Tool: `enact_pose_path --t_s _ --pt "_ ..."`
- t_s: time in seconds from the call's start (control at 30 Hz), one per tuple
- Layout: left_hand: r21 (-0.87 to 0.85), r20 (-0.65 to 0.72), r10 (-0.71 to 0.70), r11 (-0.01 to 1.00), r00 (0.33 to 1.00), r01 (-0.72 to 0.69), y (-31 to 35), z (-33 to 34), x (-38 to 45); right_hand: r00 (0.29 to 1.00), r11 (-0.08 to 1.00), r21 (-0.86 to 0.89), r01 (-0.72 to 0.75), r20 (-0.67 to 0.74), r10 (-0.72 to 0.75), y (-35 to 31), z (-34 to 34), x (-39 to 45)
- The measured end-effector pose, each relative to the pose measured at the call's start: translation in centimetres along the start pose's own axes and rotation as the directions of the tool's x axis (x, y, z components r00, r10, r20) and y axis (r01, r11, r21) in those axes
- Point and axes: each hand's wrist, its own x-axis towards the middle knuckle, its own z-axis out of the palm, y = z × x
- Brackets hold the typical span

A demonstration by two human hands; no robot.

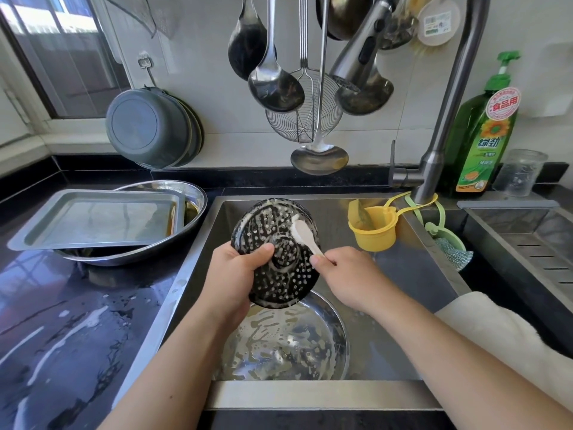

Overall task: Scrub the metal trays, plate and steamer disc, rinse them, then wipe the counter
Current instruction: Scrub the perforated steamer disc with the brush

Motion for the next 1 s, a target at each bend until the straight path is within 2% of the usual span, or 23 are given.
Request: enact_pose_path --t_s 0.13,0.33,0.53,0.6,0.7,0.77,0.87,1.0 --pt "0.089 0.037 -0.011 0.996 0.999 0.007 -0.2 0.3 -0.3 0.999 0.999 -0.012 0.032 -0.011 -0.032 -0.2 0.1 -0.2" --pt "-0.004 -0.013 -0.002 1.0 1.0 0.001 0.3 0.0 -0.2 1.0 0.997 -0.071 -0.007 -0.008 0.006 0.2 -0.7 0.1" --pt "0.071 0.057 -0.044 0.997 0.997 0.04 0.1 0.7 -0.6 0.998 0.997 -0.059 0.059 -0.026 -0.061 -0.5 -0.3 -0.4" --pt "0.027 0.029 -0.028 0.999 0.999 0.028 0.2 0.6 -0.6 0.999 0.997 -0.057 0.047 -0.025 -0.048 -0.3 -0.5 -0.2" --pt "-0.117 -0.085 -0.029 0.993 0.996 0.019 0.6 0.1 -0.3 1.0 0.998 -0.064 -0.03 -0.007 0.03 0.6 -0.6 0.3" --pt "-0.204 -0.123 -0.047 0.979 0.991 0.021 1.0 -0.1 -0.3 0.995 0.998 0.001 -0.06 -0.075 0.06 0.8 -0.8 0.4" --pt "-0.22 -0.137 -0.049 0.975 0.989 0.018 1.1 -0.1 -0.3 0.985 0.997 0.063 -0.033 -0.169 0.043 0.1 -1.0 0.2" --pt "-0.204 -0.134 -0.023 0.979 0.991 -0.005 1.0 0.1 -0.3 0.993 0.999 0.027 -0.034 -0.108 0.037 0.0 -0.3 0.1"
